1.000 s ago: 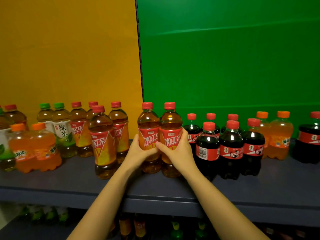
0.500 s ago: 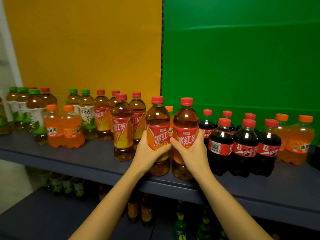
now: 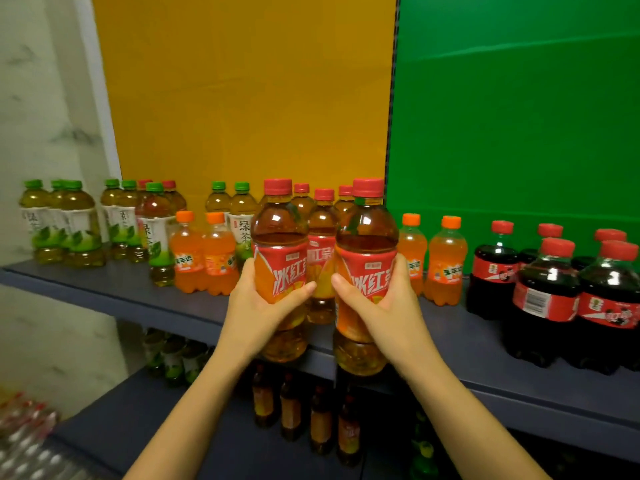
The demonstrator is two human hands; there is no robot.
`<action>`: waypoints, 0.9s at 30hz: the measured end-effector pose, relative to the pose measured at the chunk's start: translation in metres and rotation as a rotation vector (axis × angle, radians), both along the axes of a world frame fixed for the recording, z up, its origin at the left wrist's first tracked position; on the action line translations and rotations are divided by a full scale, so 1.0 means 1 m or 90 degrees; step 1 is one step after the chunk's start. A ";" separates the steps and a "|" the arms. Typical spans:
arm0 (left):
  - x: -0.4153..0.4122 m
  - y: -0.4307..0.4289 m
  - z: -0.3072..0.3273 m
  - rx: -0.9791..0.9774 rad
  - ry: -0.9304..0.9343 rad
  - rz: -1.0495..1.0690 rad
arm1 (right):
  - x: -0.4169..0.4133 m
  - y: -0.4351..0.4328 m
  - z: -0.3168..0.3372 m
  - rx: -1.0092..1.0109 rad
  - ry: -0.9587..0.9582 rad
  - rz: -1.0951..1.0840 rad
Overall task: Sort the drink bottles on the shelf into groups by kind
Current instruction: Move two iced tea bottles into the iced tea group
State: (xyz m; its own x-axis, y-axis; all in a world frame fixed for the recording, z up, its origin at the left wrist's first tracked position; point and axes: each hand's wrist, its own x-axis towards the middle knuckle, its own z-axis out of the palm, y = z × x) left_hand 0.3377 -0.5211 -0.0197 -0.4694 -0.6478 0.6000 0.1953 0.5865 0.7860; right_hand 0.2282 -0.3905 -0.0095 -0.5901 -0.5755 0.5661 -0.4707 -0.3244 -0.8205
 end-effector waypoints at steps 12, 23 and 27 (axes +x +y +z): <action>0.008 -0.130 -0.006 -0.028 -0.080 -0.065 | 0.047 -0.131 -0.007 -0.025 0.005 -0.085; -0.010 -0.159 -0.013 0.012 -0.086 -0.090 | 0.039 -0.168 -0.018 0.001 0.017 -0.225; -0.002 -0.161 -0.019 0.006 -0.108 -0.111 | 0.039 -0.169 -0.020 -0.001 0.019 -0.236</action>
